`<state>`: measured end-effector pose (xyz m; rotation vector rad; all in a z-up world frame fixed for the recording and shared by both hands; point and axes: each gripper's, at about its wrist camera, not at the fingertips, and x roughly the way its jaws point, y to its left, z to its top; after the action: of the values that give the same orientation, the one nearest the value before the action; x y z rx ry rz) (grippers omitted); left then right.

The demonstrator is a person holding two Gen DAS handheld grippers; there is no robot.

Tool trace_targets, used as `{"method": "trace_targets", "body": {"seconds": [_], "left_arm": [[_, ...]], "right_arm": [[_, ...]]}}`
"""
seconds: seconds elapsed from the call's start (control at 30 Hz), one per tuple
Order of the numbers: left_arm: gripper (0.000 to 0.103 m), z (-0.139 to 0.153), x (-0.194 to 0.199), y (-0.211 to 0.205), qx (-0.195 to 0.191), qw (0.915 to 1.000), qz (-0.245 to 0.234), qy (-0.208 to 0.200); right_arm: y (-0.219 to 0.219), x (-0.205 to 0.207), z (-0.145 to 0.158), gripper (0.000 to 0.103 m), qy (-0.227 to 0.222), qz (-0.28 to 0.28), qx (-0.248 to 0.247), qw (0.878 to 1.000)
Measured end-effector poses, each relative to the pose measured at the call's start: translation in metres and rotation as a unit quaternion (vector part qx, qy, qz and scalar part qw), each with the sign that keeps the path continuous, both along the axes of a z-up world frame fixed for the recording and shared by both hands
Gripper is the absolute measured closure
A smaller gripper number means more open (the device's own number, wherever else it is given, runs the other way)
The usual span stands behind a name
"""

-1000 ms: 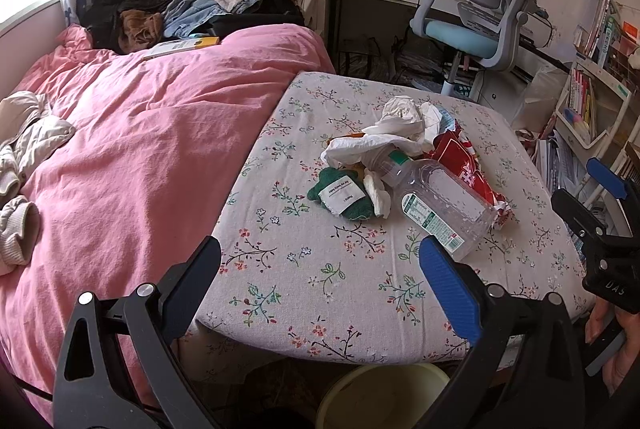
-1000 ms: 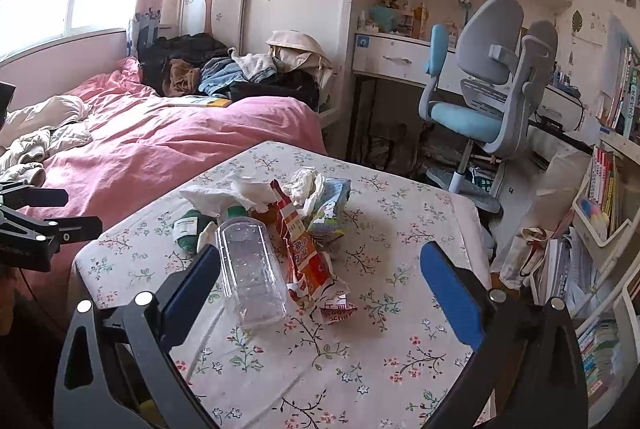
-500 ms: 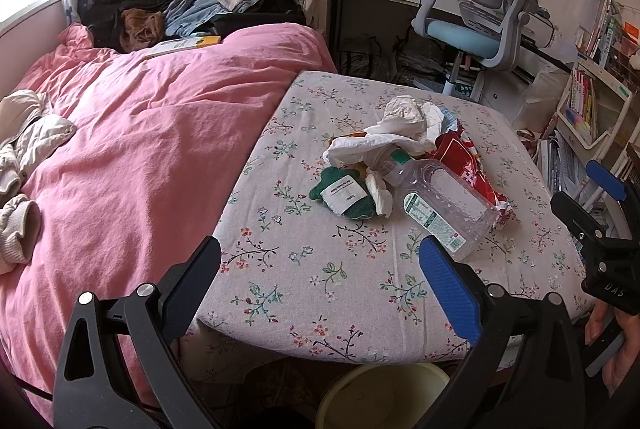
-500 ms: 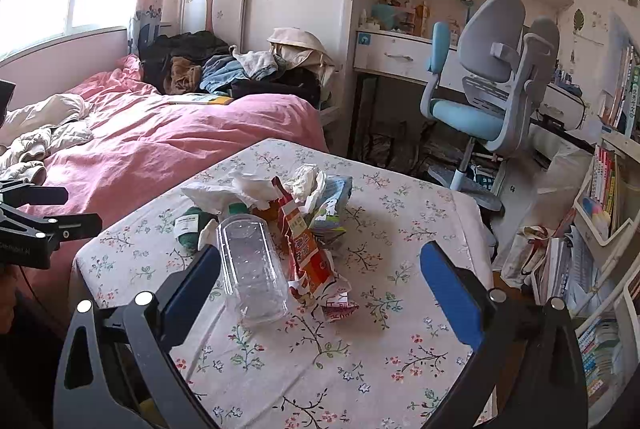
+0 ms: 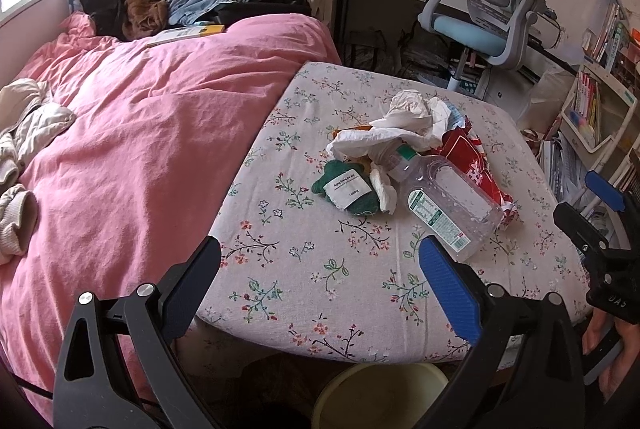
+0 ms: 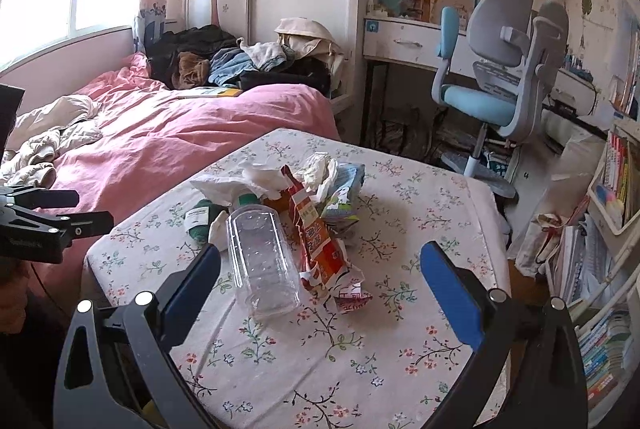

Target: Collect trash

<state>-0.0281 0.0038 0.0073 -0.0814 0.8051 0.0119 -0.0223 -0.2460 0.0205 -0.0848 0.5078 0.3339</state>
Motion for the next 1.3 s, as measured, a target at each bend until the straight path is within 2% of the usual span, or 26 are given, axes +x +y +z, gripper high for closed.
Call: {"method": "trace_targets", "body": {"seconds": [0.2, 0.37, 0.43, 0.5, 0.53, 0.73, 0.87, 0.93, 1.1, 1.13, 1.17, 1.2, 1.27, 1.3], "left_arm": [[0.007, -0.001, 0.001, -0.002, 0.002, 1.0, 0.0, 0.002], [0.007, -0.002, 0.006, 0.001, -0.005, 0.9999, 0.0, 0.012], [0.007, -0.003, 0.012, 0.003, -0.004, 0.9998, -0.004, 0.021], [0.007, -0.003, 0.017, 0.008, -0.008, 0.9997, -0.003, 0.022], [0.007, -0.002, 0.02, 0.01, -0.007, 0.9998, -0.003, 0.019], [0.007, 0.001, 0.052, 0.003, 0.043, 0.9988, -0.025, 0.0], [0.007, -0.006, 0.079, -0.006, 0.074, 0.9963, -0.044, 0.005], [0.007, -0.011, 0.096, -0.015, 0.096, 0.9938, -0.055, 0.008], [0.008, -0.02, 0.125, -0.036, 0.14, 0.9868, -0.081, 0.002], [0.014, -0.022, 0.13, -0.042, 0.154, 0.984, -0.09, -0.001], [0.029, -0.024, 0.135, -0.047, 0.164, 0.9816, -0.098, -0.001], [0.039, -0.027, 0.138, -0.05, 0.168, 0.9801, -0.106, 0.005], [0.087, -0.034, 0.149, -0.051, 0.145, 0.9807, -0.125, 0.04], [0.092, -0.035, 0.152, -0.05, 0.136, 0.9814, -0.127, 0.048]], "right_arm": [[0.002, 0.003, -0.001, 0.007, 0.016, 0.011, 0.002, 1.0], [-0.004, 0.021, -0.003, 0.008, 0.046, 0.015, 0.036, 0.998], [-0.004, 0.033, -0.004, 0.012, 0.06, 0.018, 0.052, 0.997], [-0.002, 0.047, -0.008, 0.02, 0.082, 0.026, 0.064, 0.994], [0.0, 0.051, -0.009, 0.021, 0.086, 0.029, 0.069, 0.994], [0.005, 0.085, -0.025, 0.028, 0.128, 0.024, 0.075, 0.989], [-0.005, 0.097, -0.035, 0.033, 0.154, 0.014, 0.091, 0.984], [-0.01, 0.104, -0.04, 0.038, 0.171, 0.014, 0.102, 0.98], [-0.016, 0.114, -0.05, 0.068, 0.206, 0.024, 0.117, 0.971], [-0.017, 0.115, -0.051, 0.071, 0.211, 0.028, 0.121, 0.969], [-0.018, 0.115, -0.05, 0.079, 0.213, 0.032, 0.124, 0.969], [-0.019, 0.116, -0.049, 0.086, 0.214, 0.034, 0.127, 0.968], [-0.022, 0.114, -0.045, 0.094, 0.21, 0.04, 0.14, 0.967], [-0.024, 0.114, -0.043, 0.097, 0.208, 0.043, 0.147, 0.966]]}}
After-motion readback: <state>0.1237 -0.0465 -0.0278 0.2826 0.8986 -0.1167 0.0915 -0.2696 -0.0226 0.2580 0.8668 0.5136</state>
